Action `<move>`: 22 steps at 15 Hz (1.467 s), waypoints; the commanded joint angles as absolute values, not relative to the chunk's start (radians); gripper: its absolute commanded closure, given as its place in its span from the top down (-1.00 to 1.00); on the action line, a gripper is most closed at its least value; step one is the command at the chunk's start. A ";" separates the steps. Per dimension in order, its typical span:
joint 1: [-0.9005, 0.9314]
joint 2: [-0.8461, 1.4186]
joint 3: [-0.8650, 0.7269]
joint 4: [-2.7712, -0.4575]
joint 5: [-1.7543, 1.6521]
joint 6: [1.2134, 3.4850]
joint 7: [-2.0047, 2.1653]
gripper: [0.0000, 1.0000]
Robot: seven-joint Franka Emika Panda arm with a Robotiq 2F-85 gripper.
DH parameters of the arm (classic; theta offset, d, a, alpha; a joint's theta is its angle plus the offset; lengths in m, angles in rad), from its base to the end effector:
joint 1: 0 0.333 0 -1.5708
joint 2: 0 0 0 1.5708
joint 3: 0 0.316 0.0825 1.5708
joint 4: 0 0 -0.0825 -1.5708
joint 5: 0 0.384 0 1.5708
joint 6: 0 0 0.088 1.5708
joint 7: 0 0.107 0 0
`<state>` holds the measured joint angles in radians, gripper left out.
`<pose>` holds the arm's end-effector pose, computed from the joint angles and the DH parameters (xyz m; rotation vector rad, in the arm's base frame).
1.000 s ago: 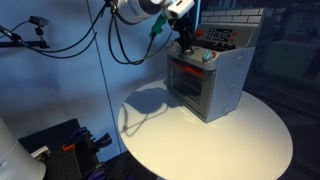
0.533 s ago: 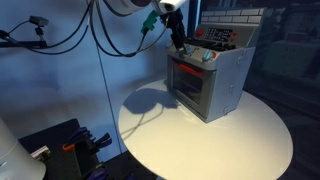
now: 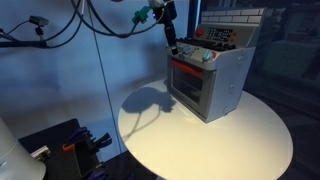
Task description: Turn the third knob from the left on the stove to the right
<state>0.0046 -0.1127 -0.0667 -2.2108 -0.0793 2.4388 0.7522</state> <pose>0.5374 -0.0343 0.4628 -2.8148 1.1299 -0.5185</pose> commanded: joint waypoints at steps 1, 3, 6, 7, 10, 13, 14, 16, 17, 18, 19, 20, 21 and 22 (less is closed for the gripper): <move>-0.018 -0.140 -0.044 -2.181 -0.056 2.304 0.650 1.00; -0.017 -0.150 -0.038 -2.169 -0.049 2.235 0.605 1.00; -0.011 -0.171 -0.026 -2.157 -0.033 2.129 0.535 1.00; -0.010 -0.178 -0.021 -2.155 -0.027 2.097 0.515 1.00; -0.008 -0.204 -0.006 -2.158 -0.012 2.014 0.460 1.00; -0.006 -0.229 0.006 -2.163 -0.002 1.943 0.420 1.00; -0.006 -0.235 0.009 -2.163 -0.001 1.922 0.407 1.00; -0.005 -0.249 0.014 -2.165 0.004 1.879 0.385 1.00; -0.005 -0.254 0.017 -2.166 0.003 1.865 0.377 1.00; -0.005 -0.259 0.019 -2.166 0.002 1.853 0.372 1.00; -0.006 -0.261 0.020 -2.165 0.002 1.843 0.366 1.00; -0.006 -0.263 0.021 -2.163 0.002 1.835 0.363 1.00; -0.007 -0.262 0.022 -2.162 0.003 1.833 0.359 1.00; -0.007 -0.261 0.022 -2.160 0.003 1.830 0.354 1.00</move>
<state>0.0007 -0.2478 0.0186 -2.1693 -0.0157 1.8635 0.3892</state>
